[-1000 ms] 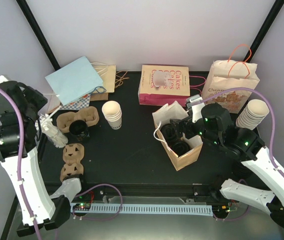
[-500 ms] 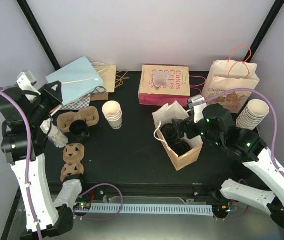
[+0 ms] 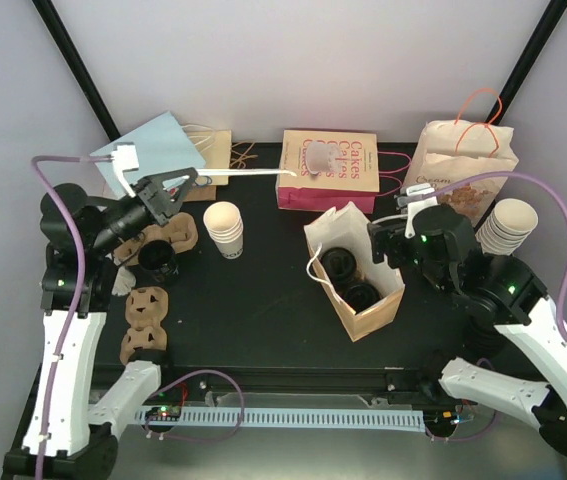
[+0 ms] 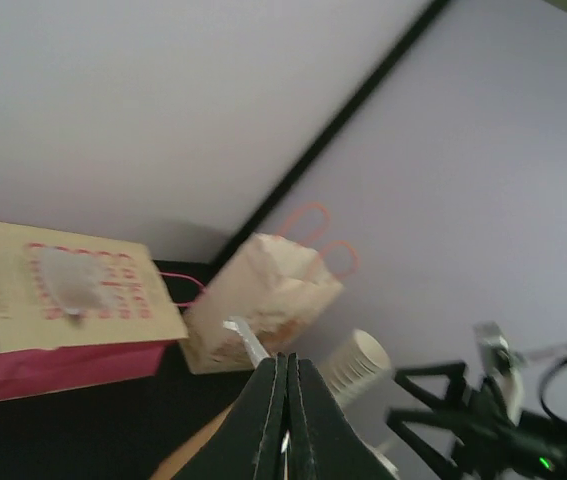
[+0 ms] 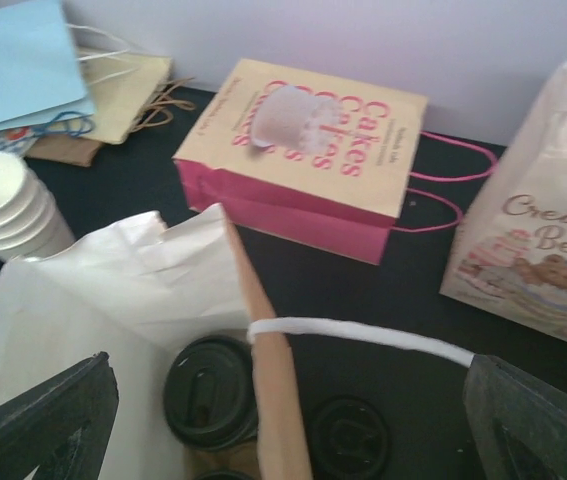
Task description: Pack the takeout coffee
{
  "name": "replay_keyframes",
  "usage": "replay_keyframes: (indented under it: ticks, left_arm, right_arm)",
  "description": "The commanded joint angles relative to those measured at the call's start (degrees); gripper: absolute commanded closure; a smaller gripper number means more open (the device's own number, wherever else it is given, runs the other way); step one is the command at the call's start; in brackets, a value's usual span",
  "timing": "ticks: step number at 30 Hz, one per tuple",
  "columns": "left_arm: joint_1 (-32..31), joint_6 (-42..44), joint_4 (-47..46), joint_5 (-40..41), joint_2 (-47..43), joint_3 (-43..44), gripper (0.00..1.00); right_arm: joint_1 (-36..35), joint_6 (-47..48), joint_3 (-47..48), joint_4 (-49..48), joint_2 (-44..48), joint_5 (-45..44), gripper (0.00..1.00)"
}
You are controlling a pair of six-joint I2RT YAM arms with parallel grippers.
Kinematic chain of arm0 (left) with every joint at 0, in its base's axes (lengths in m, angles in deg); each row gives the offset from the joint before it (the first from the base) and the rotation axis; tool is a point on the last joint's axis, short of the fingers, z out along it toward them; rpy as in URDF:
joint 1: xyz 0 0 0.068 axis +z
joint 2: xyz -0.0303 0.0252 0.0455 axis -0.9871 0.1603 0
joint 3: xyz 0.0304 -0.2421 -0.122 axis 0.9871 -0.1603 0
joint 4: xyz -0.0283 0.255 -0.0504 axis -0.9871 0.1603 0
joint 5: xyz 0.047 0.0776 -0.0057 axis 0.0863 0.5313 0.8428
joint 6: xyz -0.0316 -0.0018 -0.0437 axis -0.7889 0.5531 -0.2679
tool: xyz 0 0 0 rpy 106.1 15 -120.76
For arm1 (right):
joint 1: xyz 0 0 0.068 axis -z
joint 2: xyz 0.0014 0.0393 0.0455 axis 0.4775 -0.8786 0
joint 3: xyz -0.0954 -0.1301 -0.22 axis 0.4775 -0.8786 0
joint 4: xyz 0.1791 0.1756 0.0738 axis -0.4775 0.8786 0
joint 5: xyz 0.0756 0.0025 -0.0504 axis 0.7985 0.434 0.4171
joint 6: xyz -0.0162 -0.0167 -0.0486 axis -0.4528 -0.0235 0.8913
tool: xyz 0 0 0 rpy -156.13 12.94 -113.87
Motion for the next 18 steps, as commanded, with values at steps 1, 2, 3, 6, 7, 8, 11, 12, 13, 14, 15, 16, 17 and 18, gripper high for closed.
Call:
replay_keyframes:
  ticks: [1, 2, 3, 6, 7, 8, 11, 12, 13, 14, 15, 16, 17, 18]
  left_arm:
    - [-6.1, 3.8, -6.1, -2.8, 0.9, 3.4, 0.98]
    - [-7.0, 4.4, -6.1, -3.1, 1.1, 3.8, 0.98]
    - [-8.0, 5.1, -5.9, -3.2, 1.3, 4.0, 0.99]
    - [-11.2, 7.3, -4.8, -3.9, 1.9, 4.6, 0.98]
    - [-12.2, 8.0, -4.5, -4.0, 2.0, 4.8, 0.99]
    - [-13.3, 8.6, -4.1, -4.1, 2.0, 4.9, 0.98]
    - [-16.3, 11.4, -1.8, -4.1, 2.0, 5.7, 0.98]
    - [-17.8, 12.3, -0.5, -4.1, 2.1, 6.2, 0.98]
    - [-19.0, 13.5, 1.0, -3.8, 2.5, 6.6, 0.98]
    - [-20.9, 14.8, 2.4, -3.6, 2.9, 7.4, 0.98]
    - [-23.2, 16.6, 4.2, -2.8, 3.3, 8.1, 0.99]
    - [-25.8, 18.3, 6.0, -1.3, 3.8, 9.0, 0.98]
    - [-28.0, 19.8, 7.6, 0.7, 4.2, 9.7, 0.98]
    - [-30.3, 21.0, 8.8, 2.3, 4.7, 10.2, 0.99]
  right_arm:
    - [0.8, -2.2, 3.7, 5.0, -1.5, -8.5, 0.03]
    - [1.0, -2.5, 4.2, 5.6, -1.6, -9.1, 0.03]
    - [1.2, -3.1, 4.9, 6.4, -1.5, -10.0, 0.03]
    - [1.3, -5.6, 6.7, 8.3, -0.4, -13.5, 0.02]
    - [1.4, -6.2, 7.1, 8.6, 0.1, -14.4, 0.02]
    - [1.3, -6.5, 7.2, 8.9, 0.6, -15.0, 0.02]
    - [1.3, -7.3, 8.1, 10.2, 1.3, -16.1, 0.02]
    - [1.3, -7.5, 8.5, 10.6, 1.4, -16.5, 0.02]
    - [1.3, -7.9, 8.8, 11.1, 1.5, -16.8, 0.02]
    - [1.3, -8.1, 8.9, 11.4, 1.7, -17.0, 0.02]
    - [1.3, -8.3, 8.7, 11.4, 2.1, -17.2, 0.02]
    - [1.3, -8.4, 8.4, 11.2, 2.5, -17.3, 0.02]
    - [1.3, -8.4, 8.1, 11.0, 2.9, -17.4, 0.02]
    - [1.3, -8.4, 7.9, 10.9, 3.3, -17.4, 0.02]
